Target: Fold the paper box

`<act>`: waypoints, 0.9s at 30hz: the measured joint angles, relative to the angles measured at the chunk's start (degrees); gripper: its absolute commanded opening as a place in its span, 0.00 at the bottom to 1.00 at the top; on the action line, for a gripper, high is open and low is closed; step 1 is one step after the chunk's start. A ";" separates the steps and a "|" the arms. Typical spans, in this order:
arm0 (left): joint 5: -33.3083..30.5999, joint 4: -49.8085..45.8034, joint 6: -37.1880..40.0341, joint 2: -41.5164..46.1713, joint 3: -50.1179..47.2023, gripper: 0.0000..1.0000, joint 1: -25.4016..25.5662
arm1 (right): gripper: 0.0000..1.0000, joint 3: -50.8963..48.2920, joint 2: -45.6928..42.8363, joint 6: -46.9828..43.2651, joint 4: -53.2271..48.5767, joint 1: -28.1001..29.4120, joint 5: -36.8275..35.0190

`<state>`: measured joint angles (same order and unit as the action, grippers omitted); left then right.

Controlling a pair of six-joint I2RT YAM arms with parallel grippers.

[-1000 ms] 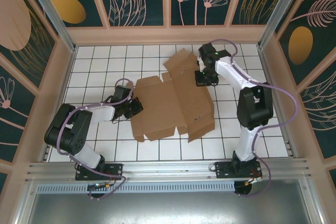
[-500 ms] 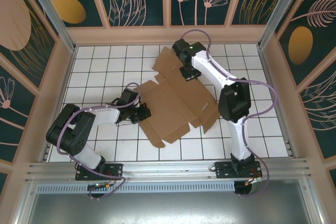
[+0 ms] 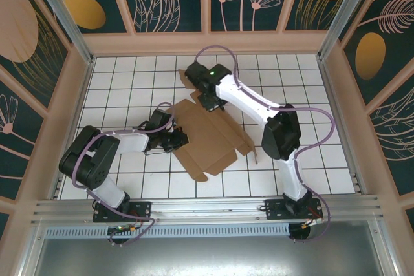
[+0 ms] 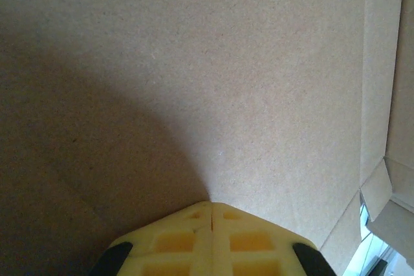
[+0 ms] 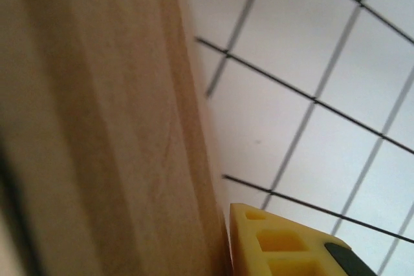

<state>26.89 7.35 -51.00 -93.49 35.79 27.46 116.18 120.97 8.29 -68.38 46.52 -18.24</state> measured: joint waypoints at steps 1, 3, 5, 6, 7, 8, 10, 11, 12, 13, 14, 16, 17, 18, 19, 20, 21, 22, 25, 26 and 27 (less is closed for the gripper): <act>0.07 0.11 -0.15 -0.04 0.00 0.00 0.04 | 0.22 -0.17 0.11 0.26 0.17 0.92 0.79; 0.11 0.17 -0.37 -0.11 0.00 0.00 0.07 | 0.22 -0.92 0.55 1.03 0.87 2.51 2.08; 0.09 0.24 -0.52 -0.11 0.00 0.00 0.11 | 0.22 -1.86 1.09 1.42 1.86 3.58 2.95; 0.09 0.24 -0.63 -0.09 0.00 0.00 0.11 | 0.22 -2.51 1.38 1.60 2.45 4.02 3.26; 0.09 0.31 -0.79 -0.09 0.00 0.00 0.11 | 0.23 -2.95 1.60 1.75 2.89 4.35 3.39; 0.04 0.35 -0.81 -0.09 0.00 0.00 0.20 | 0.23 -3.50 1.84 2.14 3.58 4.74 3.39; -0.20 0.42 -0.98 -0.09 0.00 0.00 0.31 | 0.23 -4.24 2.08 2.62 4.55 5.53 3.30; -0.31 0.42 -1.01 -0.09 0.00 0.00 0.31 | 0.23 -4.44 2.25 2.86 4.83 5.99 2.95; -0.33 0.42 -1.03 -0.09 0.00 0.00 0.31 | 0.23 -4.46 2.54 3.30 5.01 6.54 2.08; -0.33 0.42 -1.03 -0.09 0.00 0.00 0.33 | 0.24 -4.46 2.84 3.74 5.03 6.97 1.36; -0.37 0.42 -1.03 -0.09 0.00 0.00 0.33 | 0.24 -4.42 3.39 4.24 5.05 7.58 0.59; -0.50 0.39 -1.03 -0.09 0.00 0.00 0.33 | 0.25 -4.07 4.68 4.79 5.09 8.83 -0.63; -0.57 0.39 -1.05 -0.09 0.00 0.00 0.37 | 0.25 -4.07 5.27 5.18 5.22 9.49 -1.18; -0.68 0.39 -1.20 -0.09 0.00 0.00 0.42 | 0.26 -4.07 5.88 5.60 5.42 10.25 -1.73; -0.79 0.39 -1.27 -0.09 0.00 0.00 0.42 | 0.26 -4.07 6.36 5.86 5.68 10.88 -2.21; -0.81 0.46 -1.42 -0.07 0.00 0.00 0.42 | 0.26 -4.07 6.71 6.10 5.95 11.43 -2.71; -0.79 0.57 -1.66 -0.04 -0.13 0.00 0.42 | 0.27 -4.07 6.75 6.34 6.19 11.54 -3.23; -0.98 0.59 -1.68 0.02 -0.13 0.00 0.42 | 0.27 -4.00 6.75 6.69 6.03 11.56 -4.02; -1.64 0.63 -1.86 0.13 -0.13 0.00 0.61 | 0.27 -2.97 6.75 7.15 5.09 11.76 -6.36; -1.84 0.63 -1.86 0.22 -0.13 0.00 0.63 | 0.27 -2.32 6.75 7.13 4.52 11.85 -7.17; -2.08 0.61 -1.86 0.28 -0.13 0.00 0.63 | 0.27 -1.53 6.82 7.13 3.91 11.87 -8.00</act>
<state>24.82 7.97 -52.86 -93.21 35.66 28.10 114.65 127.79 15.42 -64.47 58.39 -26.24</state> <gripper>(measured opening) 0.050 0.273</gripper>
